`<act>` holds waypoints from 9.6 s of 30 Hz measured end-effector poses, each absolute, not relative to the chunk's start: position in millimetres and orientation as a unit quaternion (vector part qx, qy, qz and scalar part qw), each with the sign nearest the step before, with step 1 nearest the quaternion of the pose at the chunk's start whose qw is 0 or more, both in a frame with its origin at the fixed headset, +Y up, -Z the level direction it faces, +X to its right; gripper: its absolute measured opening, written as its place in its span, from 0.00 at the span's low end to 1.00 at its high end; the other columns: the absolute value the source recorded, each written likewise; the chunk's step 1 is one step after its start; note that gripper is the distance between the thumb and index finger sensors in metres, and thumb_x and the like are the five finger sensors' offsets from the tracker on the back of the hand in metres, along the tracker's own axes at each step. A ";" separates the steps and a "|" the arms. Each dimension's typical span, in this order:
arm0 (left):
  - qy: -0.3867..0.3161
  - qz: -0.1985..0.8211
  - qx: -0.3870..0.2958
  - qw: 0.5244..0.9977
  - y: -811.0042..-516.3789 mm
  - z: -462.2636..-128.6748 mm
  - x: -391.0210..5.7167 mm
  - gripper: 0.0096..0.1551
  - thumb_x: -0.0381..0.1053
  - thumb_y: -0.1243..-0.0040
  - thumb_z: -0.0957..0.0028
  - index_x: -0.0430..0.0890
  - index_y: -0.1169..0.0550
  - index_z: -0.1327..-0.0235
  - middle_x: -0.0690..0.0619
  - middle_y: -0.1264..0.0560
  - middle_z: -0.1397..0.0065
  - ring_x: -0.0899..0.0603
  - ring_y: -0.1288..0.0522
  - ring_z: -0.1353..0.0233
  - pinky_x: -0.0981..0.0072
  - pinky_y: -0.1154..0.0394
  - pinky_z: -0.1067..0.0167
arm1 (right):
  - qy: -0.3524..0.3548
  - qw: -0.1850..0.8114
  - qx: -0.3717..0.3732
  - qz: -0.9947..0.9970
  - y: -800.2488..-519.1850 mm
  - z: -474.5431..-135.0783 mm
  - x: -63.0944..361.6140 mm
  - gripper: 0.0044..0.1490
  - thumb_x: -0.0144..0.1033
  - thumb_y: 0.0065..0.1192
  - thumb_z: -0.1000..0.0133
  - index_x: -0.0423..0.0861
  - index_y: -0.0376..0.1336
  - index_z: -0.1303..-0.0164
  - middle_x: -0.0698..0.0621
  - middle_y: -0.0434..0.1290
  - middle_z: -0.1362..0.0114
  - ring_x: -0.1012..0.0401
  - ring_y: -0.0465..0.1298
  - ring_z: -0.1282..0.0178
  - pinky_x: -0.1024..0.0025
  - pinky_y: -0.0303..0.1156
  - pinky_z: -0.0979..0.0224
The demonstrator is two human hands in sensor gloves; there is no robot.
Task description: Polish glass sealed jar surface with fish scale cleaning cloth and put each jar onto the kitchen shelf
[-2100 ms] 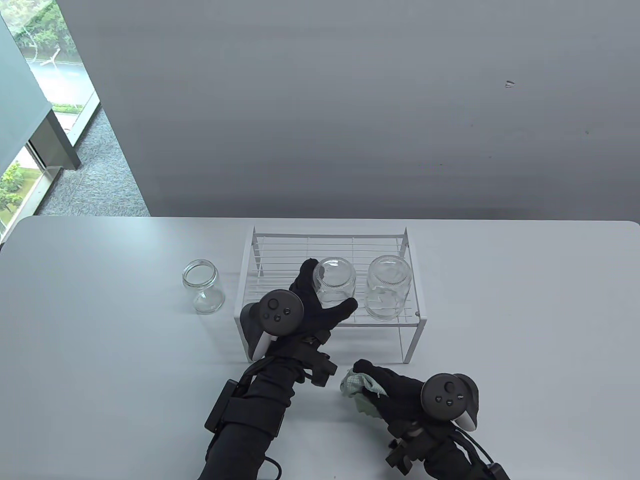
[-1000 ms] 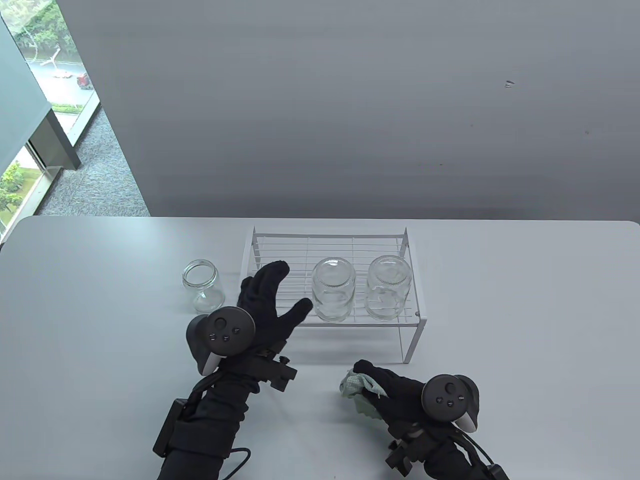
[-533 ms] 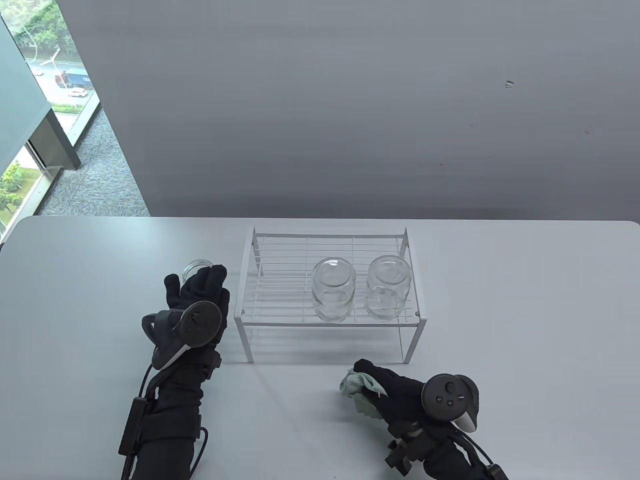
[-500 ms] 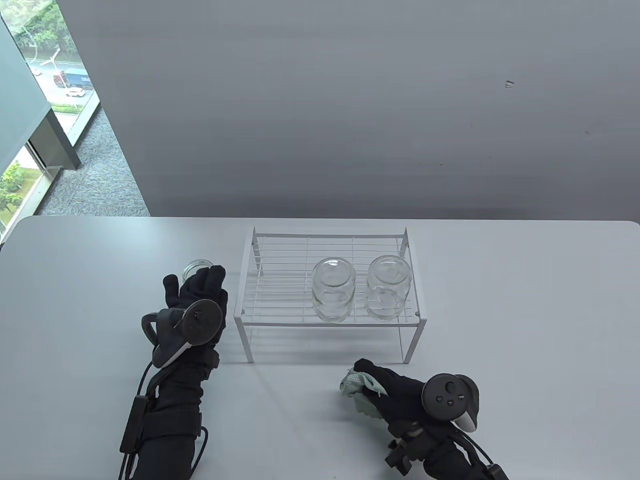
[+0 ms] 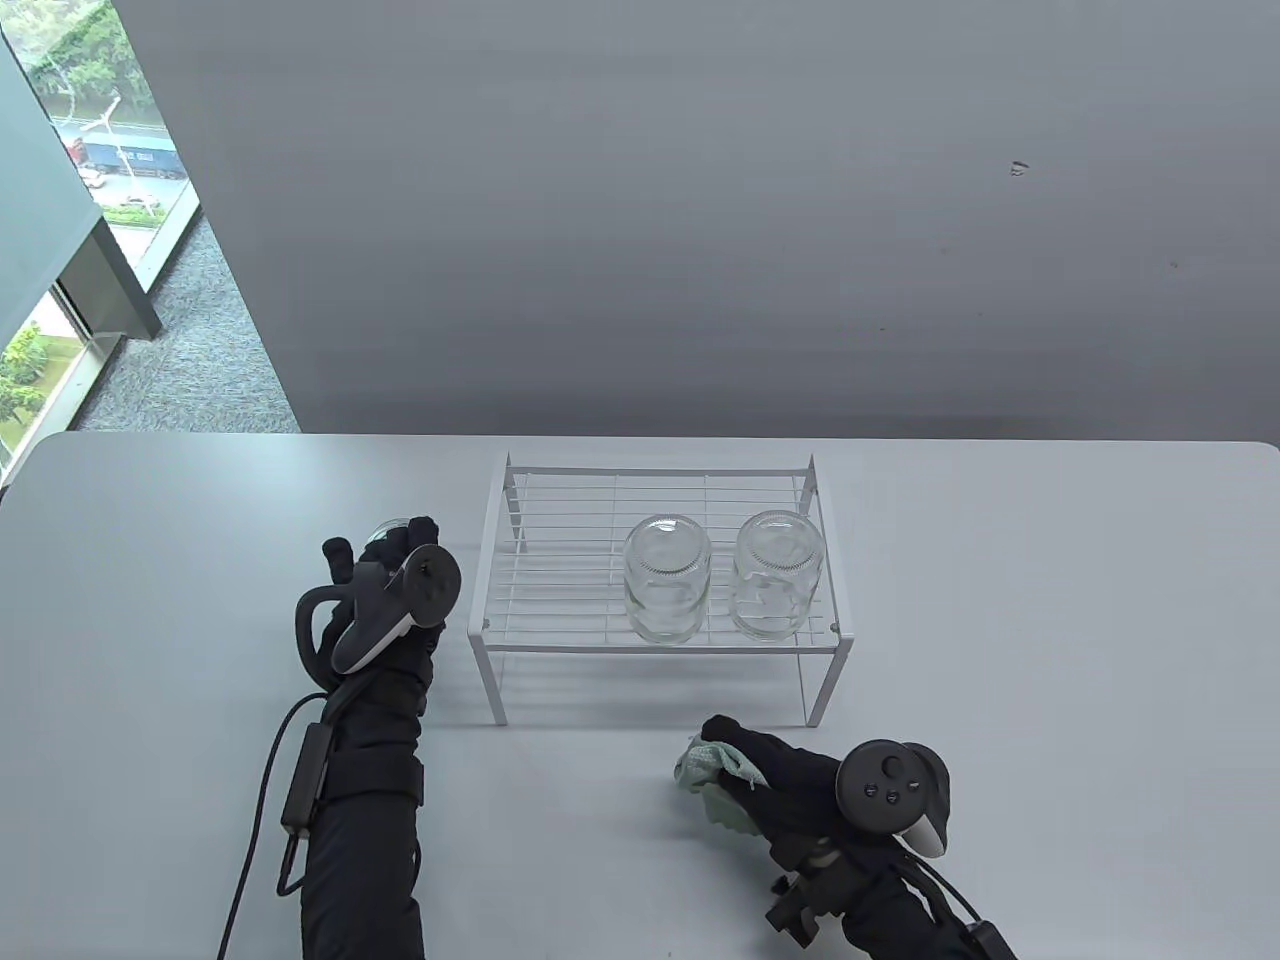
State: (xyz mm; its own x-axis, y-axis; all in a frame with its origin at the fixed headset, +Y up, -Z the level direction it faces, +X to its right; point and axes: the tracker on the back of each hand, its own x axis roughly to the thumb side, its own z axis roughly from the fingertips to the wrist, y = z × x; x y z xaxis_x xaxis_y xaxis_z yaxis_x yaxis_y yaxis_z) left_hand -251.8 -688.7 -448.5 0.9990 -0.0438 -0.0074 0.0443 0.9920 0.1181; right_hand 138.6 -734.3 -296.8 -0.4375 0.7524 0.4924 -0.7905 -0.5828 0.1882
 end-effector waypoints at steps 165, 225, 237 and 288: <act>-0.244 0.715 -0.076 0.651 -732.5 -273.3 -121.5 0.40 0.50 0.54 0.41 0.41 0.54 0.22 0.53 0.23 0.33 0.52 0.16 0.38 0.36 0.56 0.29 | 0.113 0.889 0.129 0.426 -779.9 -274.3 101.1 0.54 0.59 0.34 0.37 0.30 0.31 0.21 0.22 0.50 0.26 0.28 0.63 0.30 0.34 0.63 0.35; -0.193 0.671 -0.100 0.709 -743.7 -272.6 -121.5 0.38 0.49 0.56 0.42 0.38 0.53 0.24 0.43 0.21 0.36 0.44 0.15 0.41 0.29 0.58 0.34 | -0.157 0.261 0.375 0.876 -720.9 -274.6 107.2 0.54 0.62 0.55 0.44 0.33 0.50 0.22 0.26 0.58 0.27 0.26 0.62 0.33 0.27 0.53 0.36; -0.185 0.722 -0.150 0.649 -754.5 -273.6 -120.6 0.39 0.49 0.60 0.40 0.38 0.58 0.24 0.44 0.26 0.30 0.45 0.17 0.34 0.33 0.61 0.35 | -0.242 -0.009 0.473 0.847 -717.0 -242.2 61.4 0.58 0.51 0.58 0.43 0.29 0.35 0.25 0.24 0.44 0.26 0.25 0.50 0.29 0.24 0.43 0.35; -0.242 0.586 -0.135 0.762 -733.0 -266.3 -112.8 0.51 0.66 0.42 0.48 0.43 0.48 0.22 0.39 0.26 0.35 0.35 0.21 0.38 0.26 0.48 0.33 | -0.060 0.744 0.206 0.633 -752.6 -276.7 113.5 0.69 0.69 0.65 0.47 0.25 0.41 0.26 0.27 0.61 0.31 0.34 0.72 0.37 0.32 0.60 0.37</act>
State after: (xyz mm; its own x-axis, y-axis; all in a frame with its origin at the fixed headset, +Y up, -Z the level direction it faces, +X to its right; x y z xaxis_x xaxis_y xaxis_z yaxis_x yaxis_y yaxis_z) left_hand -112.8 -733.0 -266.3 0.1966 0.9579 0.2093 -0.8269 0.2767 -0.4896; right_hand 113.5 -752.6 -276.7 0.1920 0.9172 0.3490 -0.9662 0.1145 0.2308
